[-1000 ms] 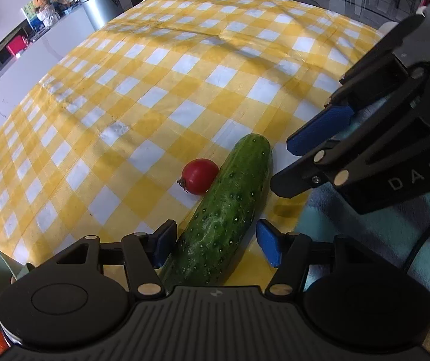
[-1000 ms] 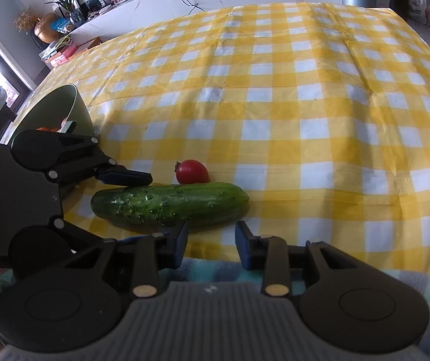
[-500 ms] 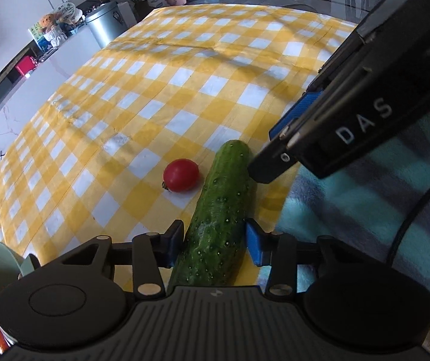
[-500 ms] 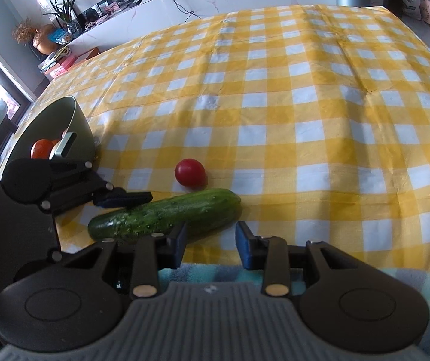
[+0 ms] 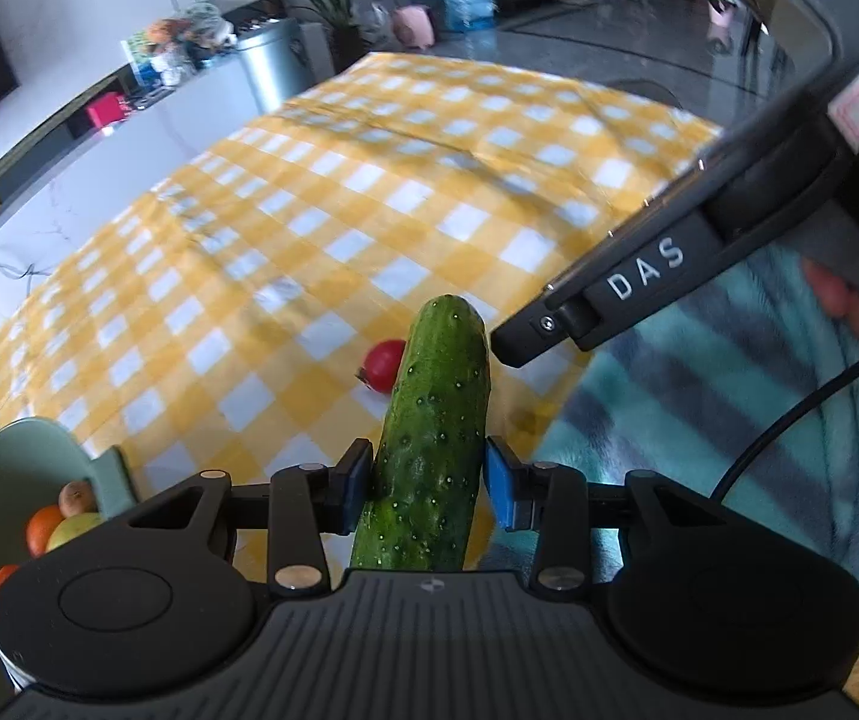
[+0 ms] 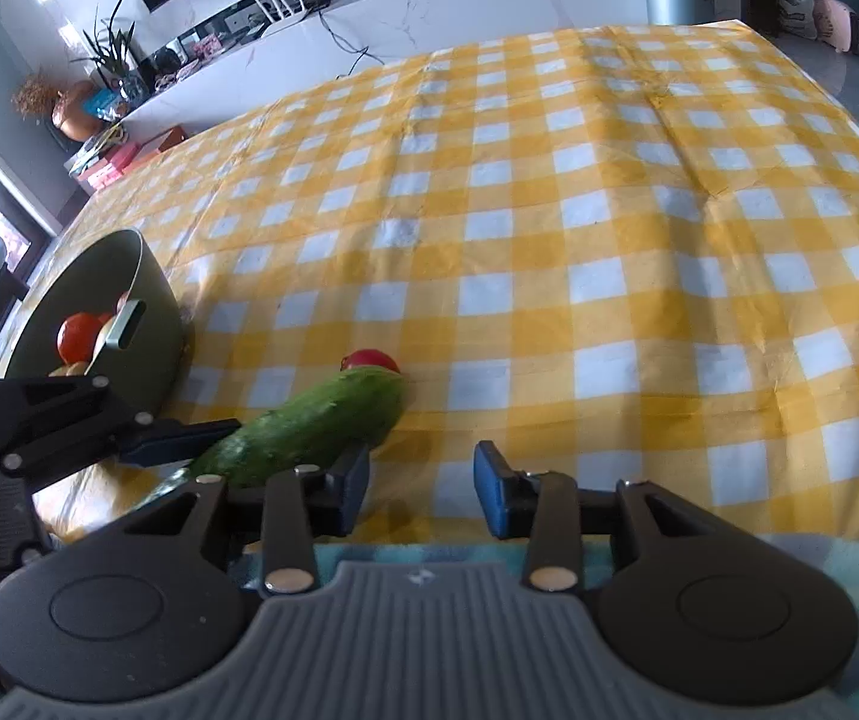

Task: Organize fruits
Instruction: 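Grasp the green cucumber at its end with the left tool and lift, then carry the cucumber into the colander with the left tool while the right tool grasps the red tomato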

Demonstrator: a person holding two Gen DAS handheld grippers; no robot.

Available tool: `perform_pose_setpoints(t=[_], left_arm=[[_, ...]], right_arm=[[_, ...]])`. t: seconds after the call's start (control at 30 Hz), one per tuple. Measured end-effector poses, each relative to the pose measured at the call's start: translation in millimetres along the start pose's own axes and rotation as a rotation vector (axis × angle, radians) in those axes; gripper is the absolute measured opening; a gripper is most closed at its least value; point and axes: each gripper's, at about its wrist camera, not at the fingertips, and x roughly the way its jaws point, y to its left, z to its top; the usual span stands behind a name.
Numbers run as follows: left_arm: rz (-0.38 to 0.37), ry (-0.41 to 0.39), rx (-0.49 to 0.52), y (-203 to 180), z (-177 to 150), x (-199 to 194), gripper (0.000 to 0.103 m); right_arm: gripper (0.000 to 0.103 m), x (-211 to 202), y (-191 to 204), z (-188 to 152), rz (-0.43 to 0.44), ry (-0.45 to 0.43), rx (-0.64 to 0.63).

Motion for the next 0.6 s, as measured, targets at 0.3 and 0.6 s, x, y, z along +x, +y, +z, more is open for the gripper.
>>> perform_pose_setpoints(t=[0.3, 0.6], left_arm=[[0.065, -0.082, -0.193, 29, 5, -34, 0.045], [0.139, -0.123, -0.401, 78, 1, -65, 0.045]], right_arm=[[0.037, 0, 19, 4, 0.015, -0.075, -0.079], [0.036, 30, 50, 12, 0.000, -0.067, -0.208]])
